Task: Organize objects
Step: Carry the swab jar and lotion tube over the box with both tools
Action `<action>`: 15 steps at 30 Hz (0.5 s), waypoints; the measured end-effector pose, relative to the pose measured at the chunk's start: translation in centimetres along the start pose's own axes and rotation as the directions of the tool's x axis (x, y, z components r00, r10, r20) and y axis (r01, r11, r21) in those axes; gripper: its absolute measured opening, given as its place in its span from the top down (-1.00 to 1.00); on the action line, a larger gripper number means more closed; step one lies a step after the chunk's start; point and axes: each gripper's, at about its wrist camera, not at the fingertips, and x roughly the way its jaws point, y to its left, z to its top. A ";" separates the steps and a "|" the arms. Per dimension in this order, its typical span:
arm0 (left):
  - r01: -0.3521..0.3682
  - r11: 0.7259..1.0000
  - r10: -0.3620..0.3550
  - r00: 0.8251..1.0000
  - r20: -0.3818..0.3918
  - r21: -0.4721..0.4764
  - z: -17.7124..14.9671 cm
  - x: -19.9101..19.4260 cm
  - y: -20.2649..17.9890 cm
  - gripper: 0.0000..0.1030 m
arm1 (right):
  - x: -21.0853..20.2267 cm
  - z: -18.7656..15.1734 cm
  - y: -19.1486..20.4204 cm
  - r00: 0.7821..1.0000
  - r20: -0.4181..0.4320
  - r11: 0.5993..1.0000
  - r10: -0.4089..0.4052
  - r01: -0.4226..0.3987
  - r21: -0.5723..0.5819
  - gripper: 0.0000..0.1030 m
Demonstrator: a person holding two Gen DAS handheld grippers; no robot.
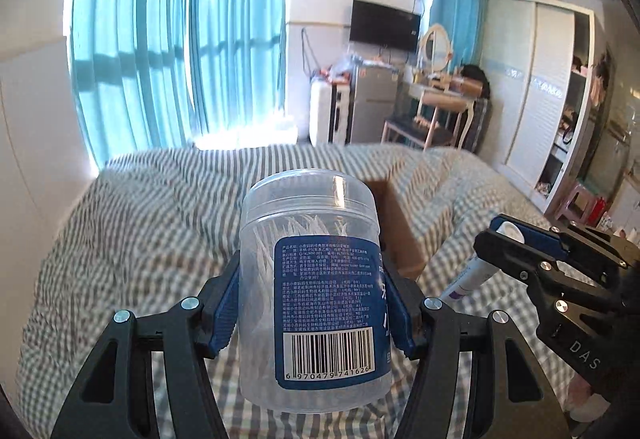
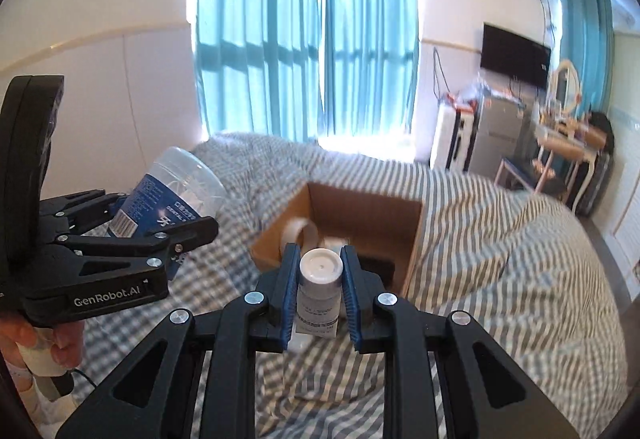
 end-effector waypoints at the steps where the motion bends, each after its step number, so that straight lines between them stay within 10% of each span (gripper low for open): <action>1: 0.006 1.000 -0.006 1.000 0.010 -0.002 0.8 -0.2 0.0 -0.23 | -0.2 0.7 -0.1 1.000 0.005 1.000 0.006 -0.006 -0.003 0.61; 15: -0.016 1.000 0.015 1.000 0.018 0.027 7.0 6.8 0.5 -0.23 | 5.2 8.2 -3.1 0.999 0.034 0.999 -0.032 0.032 -0.015 0.61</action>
